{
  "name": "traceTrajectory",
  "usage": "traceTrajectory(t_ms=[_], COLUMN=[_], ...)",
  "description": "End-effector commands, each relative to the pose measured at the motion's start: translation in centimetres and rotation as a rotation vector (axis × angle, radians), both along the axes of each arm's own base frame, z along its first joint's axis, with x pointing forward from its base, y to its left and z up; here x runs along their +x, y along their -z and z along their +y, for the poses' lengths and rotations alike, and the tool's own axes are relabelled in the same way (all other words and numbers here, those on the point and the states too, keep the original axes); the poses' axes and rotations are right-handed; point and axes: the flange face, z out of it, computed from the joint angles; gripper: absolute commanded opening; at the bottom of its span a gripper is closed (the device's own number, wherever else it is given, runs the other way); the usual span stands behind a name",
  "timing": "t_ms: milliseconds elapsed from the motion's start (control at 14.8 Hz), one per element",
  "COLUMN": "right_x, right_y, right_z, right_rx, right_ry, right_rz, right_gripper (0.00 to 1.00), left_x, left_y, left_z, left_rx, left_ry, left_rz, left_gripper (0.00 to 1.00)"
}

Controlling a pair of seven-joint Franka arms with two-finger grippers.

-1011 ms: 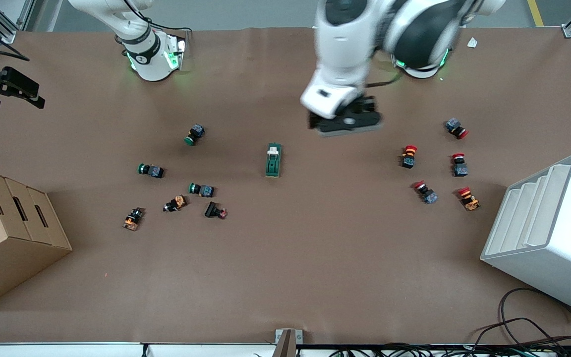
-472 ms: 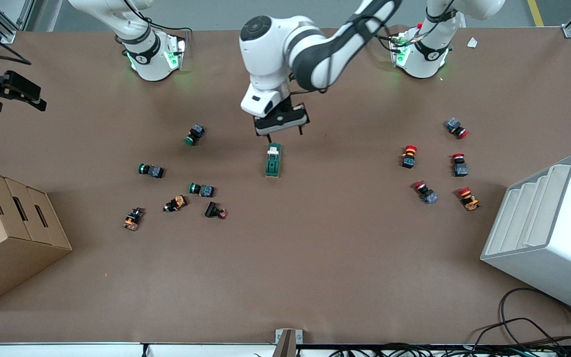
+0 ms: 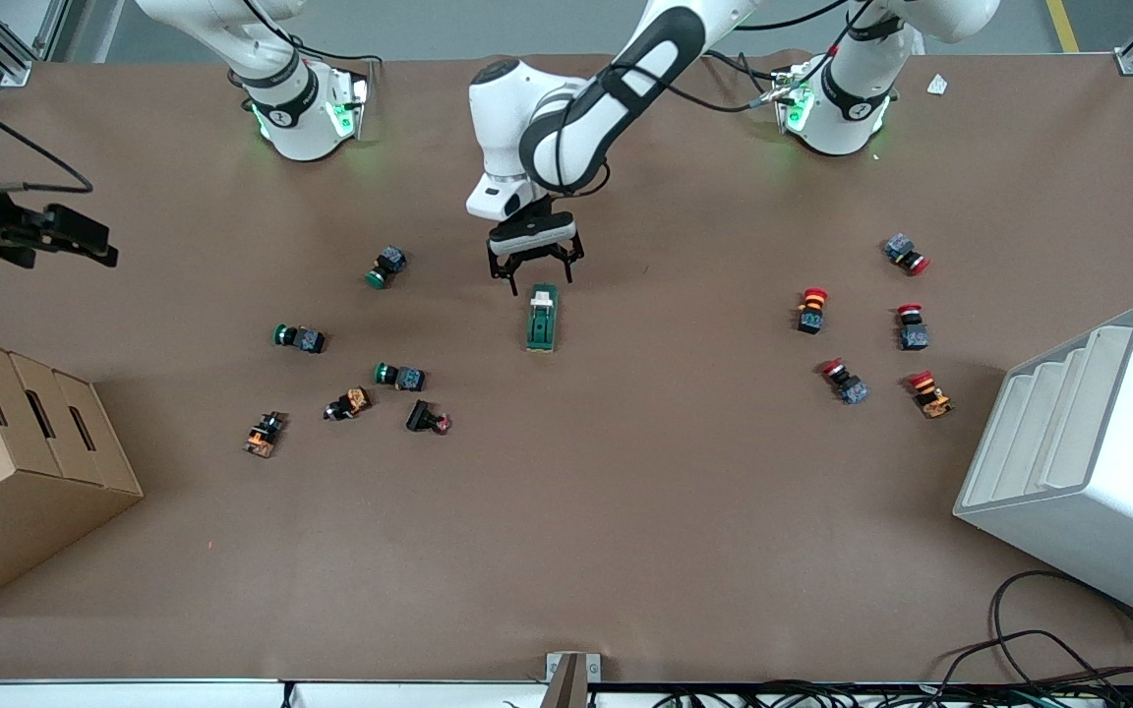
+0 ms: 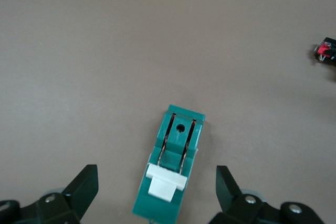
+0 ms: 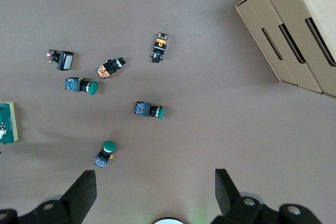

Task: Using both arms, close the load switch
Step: 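Hold the switch with the left gripper while the right gripper reaches the handle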

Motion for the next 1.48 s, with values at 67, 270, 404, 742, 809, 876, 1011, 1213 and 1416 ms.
traceTrajectory(t_ms=[67,270,404,742,809,876,1011,1213,1416], right_x=[0.4,0.1,-0.1,-1.2,-1.4,-1.6,-1.8,-3.0,-4.6], right_y=[2.5,5.0,7.5,13.4,14.8,16.4,19.3,22.8,26.8], right_z=[1.2,5.5,8.2,15.3,16.9,18.7,23.1,29.4,34.8], right_rx=[0.0,-0.001,0.01,0.071,0.071,0.064,0.06,0.072,0.084], right_ry=[0.143,0.271,0.363,0.491,0.511,0.523,0.553,0.61,0.621], right_rz=[0.047,0.087,0.102,0.129,0.116,0.108,0.104,0.101,0.1], right_gripper=[1.0,1.0,1.0,1.0,1.0,1.0,1.0,1.0,1.0], left_x=[-2.0,-2.9,-4.6,-5.7,-6.2,-6.5,-7.0,-8.2,-8.6], left_y=[4.2,6.8,8.5,10.3,10.6,11.2,11.8,12.4,13.4], left_z=[0.5,1.3,1.2,1.7,1.8,1.9,2.3,2.6,3.4], left_rx=[0.025,0.02,-0.007,-0.004,0.002,0.008,0.024,0.013,0.059], left_ry=[0.093,0.138,0.162,0.262,0.271,0.278,0.293,0.297,0.286], left_rz=[-0.125,-0.204,-0.244,-0.315,-0.315,-0.312,-0.324,-0.326,-0.357], left_gripper=[0.99,0.99,0.99,0.99,0.99,0.99,0.99,0.99,0.99])
